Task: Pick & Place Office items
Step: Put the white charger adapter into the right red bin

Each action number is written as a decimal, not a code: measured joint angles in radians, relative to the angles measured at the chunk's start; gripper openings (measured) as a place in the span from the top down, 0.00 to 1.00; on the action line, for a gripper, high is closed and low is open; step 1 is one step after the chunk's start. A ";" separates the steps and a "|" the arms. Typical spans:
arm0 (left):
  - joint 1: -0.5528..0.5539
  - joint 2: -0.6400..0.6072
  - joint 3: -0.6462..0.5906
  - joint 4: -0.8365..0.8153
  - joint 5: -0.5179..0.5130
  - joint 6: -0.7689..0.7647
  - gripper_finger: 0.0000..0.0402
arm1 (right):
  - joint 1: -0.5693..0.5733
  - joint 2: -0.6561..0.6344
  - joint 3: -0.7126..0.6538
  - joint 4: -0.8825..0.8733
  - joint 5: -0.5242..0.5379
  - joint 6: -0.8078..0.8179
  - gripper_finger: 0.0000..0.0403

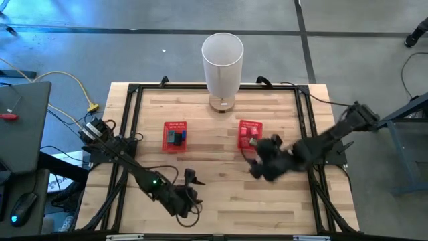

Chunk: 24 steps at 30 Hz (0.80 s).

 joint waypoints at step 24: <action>-0.020 -0.008 0.309 -1.050 0.563 -0.721 0.21 | 0.321 0.231 -0.002 0.311 0.327 0.135 0.28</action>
